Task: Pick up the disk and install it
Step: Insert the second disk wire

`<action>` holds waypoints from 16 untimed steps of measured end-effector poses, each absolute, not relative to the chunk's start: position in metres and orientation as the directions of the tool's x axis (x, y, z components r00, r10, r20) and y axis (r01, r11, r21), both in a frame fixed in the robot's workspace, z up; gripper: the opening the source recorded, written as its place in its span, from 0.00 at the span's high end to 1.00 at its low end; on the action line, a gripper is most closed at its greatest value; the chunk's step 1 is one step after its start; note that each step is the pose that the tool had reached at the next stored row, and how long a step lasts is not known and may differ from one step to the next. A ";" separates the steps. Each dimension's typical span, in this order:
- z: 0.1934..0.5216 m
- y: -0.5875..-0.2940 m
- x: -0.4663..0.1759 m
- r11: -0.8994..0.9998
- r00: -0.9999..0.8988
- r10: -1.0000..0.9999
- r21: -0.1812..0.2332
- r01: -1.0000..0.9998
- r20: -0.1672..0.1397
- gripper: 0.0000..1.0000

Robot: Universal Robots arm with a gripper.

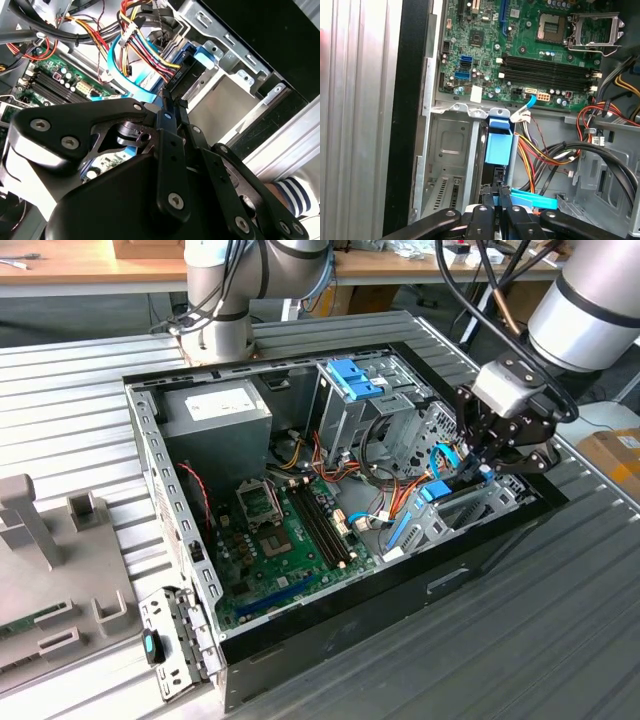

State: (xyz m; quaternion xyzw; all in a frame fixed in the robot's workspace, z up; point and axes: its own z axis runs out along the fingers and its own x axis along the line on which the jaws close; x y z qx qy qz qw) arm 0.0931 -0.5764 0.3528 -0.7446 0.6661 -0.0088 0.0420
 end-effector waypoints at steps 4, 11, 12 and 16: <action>0.353 -0.574 0.092 -0.100 0.103 -0.994 -0.075 -0.992 -0.043 0.84; 0.352 -0.574 0.092 -0.049 0.053 -0.998 -0.075 -0.996 -0.042 0.84; 0.352 -0.574 0.092 -0.048 0.052 -0.998 -0.075 -0.996 -0.042 0.84; 0.351 -0.574 0.092 -0.048 0.051 -0.998 -0.075 -0.996 -0.043 0.84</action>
